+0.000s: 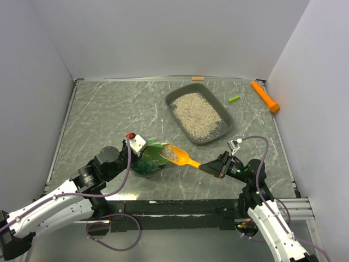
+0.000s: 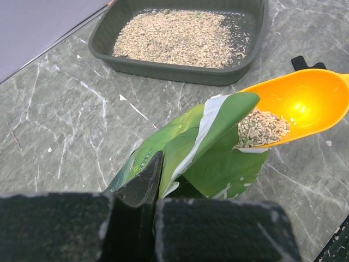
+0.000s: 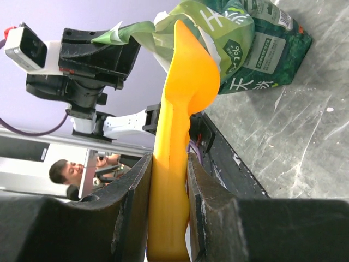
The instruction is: Fill the litter box with clean litter
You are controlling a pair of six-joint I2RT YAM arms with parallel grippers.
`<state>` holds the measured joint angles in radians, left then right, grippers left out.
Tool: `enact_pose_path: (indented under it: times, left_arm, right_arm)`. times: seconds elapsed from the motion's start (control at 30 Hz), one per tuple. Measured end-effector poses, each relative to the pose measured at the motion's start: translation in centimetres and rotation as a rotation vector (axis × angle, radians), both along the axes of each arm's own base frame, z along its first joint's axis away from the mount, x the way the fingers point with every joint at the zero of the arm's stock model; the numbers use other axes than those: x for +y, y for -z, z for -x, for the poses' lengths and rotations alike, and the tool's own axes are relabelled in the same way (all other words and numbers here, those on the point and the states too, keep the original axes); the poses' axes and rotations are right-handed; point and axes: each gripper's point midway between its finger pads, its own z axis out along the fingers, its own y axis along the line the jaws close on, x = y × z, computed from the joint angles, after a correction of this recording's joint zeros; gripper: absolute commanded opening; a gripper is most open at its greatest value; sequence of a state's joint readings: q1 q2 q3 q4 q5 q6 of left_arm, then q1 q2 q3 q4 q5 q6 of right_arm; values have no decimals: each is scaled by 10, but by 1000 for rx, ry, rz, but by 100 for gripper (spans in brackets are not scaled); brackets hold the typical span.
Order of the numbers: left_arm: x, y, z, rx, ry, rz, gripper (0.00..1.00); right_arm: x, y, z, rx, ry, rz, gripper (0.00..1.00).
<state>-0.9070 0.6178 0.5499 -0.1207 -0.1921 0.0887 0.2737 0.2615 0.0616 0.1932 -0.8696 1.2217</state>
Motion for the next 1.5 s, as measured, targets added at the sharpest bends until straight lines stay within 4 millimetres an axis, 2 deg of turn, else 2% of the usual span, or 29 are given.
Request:
enact_pose_path:
  times: [0.3,0.6,0.93,1.27,1.4,1.5]
  left_arm:
    - [6,-3,-4,-13,-38,5,1]
    - [13,-7,-8,-26,-84,9,1]
    - [18,-7,-11,-28,-118,9,1]
    - [18,-8,-11,-28,-118,9,1]
    - [18,-8,-11,-27,-118,9,1]
    - [18,-8,-11,-27,-118,10,1]
  right_arm:
    - [-5,-4,0,56,52,-9,0]
    - [-9,-23,-1,120,108,-29,0]
    - [-16,-70,-10,104,188,-37,0]
    - [-27,-82,-44,145,354,-27,0]
    - [-34,-90,-65,147,443,-31,0]
    - [-39,-87,-82,161,504,-33,0]
